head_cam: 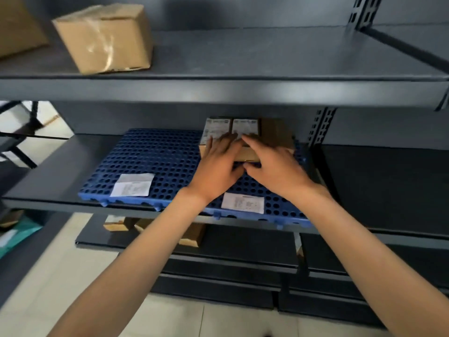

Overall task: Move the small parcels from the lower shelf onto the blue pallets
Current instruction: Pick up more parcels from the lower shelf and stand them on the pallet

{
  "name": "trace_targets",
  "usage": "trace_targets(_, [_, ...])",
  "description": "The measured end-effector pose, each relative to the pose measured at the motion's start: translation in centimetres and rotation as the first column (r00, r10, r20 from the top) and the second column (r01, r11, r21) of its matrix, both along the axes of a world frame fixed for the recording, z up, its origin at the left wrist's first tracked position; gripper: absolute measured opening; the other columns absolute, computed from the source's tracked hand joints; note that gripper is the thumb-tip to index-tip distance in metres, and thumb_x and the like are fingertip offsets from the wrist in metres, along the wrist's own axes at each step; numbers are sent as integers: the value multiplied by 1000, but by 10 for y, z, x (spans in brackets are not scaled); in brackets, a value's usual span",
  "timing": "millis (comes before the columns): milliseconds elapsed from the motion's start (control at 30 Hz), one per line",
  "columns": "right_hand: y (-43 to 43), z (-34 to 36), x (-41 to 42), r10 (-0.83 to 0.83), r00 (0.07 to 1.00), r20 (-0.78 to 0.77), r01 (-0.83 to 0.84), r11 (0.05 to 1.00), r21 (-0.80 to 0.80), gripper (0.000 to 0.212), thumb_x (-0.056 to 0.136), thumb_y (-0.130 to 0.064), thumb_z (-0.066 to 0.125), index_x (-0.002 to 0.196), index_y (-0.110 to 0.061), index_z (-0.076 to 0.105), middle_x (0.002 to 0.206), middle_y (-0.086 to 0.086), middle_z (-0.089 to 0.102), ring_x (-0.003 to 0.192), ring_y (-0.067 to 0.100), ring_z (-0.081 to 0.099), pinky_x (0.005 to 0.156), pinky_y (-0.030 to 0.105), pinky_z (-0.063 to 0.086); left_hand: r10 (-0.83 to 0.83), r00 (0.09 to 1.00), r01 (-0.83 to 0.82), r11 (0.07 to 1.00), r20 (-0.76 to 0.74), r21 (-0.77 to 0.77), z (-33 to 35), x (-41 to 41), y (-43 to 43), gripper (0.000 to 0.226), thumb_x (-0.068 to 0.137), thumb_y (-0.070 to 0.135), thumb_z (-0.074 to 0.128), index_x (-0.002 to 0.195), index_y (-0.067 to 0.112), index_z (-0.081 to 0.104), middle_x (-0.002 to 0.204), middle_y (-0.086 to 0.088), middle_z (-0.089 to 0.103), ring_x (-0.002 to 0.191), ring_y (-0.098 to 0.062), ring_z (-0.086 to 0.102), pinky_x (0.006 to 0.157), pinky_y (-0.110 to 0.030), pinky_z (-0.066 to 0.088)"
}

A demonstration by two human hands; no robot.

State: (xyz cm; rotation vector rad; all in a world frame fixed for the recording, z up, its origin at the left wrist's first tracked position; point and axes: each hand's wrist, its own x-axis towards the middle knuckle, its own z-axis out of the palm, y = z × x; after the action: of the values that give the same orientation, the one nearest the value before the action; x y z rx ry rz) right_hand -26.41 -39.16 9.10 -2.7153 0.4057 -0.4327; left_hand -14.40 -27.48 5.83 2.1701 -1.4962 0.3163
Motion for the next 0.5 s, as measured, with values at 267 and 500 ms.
trace_targets(267, [198, -71, 41, 70, 995, 77, -79, 989, 122, 63, 93, -29, 60, 150, -23, 33, 153, -2, 40, 136, 15, 43, 109, 35, 42, 45, 998, -48, 997, -43, -63, -58, 32, 201, 55, 78, 14, 70, 130, 7, 53, 132, -13, 57, 123, -31, 51, 104, -43, 43])
trace_targets(500, [290, -177, 65, -25, 998, -51, 37, 971, 236, 57, 89, -20, 64, 142, -19, 44, 141, 4, 52, 125, 22, 54, 98, 42, 51, 58, 986, -28, 981, -154, 192, -162, 76, 298, 43, 82, 23, 65, 124, 18, 58, 122, -6, 62, 115, -30, 54, 92, -44, 46])
